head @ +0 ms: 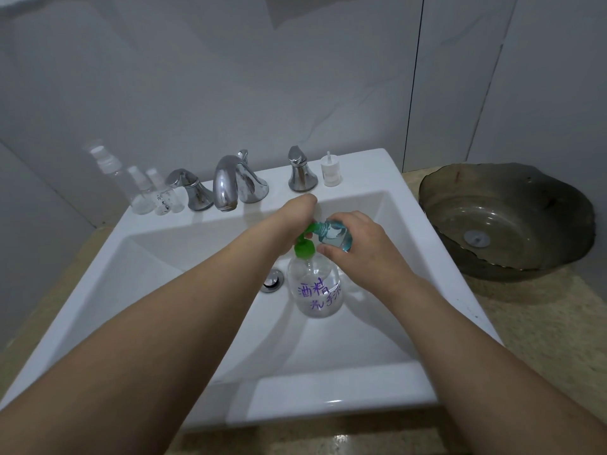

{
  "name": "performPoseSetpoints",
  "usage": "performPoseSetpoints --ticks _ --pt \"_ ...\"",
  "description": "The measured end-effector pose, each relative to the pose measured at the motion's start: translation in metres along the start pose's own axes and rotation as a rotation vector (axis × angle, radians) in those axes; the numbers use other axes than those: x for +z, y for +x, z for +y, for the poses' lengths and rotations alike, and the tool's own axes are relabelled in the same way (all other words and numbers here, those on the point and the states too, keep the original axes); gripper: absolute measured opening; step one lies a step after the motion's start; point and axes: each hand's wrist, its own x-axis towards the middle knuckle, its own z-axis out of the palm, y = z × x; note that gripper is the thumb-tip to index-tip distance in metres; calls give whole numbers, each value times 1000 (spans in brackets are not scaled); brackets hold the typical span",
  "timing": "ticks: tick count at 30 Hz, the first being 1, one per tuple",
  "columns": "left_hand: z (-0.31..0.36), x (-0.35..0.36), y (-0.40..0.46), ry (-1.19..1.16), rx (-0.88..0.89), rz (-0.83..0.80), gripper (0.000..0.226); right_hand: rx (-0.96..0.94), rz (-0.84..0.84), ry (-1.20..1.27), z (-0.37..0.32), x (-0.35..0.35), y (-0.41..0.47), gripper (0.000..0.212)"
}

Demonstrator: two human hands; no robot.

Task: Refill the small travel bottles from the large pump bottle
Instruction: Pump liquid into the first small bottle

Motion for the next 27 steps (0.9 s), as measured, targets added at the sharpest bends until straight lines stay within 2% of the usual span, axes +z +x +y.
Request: performPoseSetpoints --ticks 10,27 --pt "1 11 -7 40 14 59 32 7 4 -23 4 1 0 42" --pt "2 4 -13 35 -45 5 35 -47 25 -5 6 3 0 43"
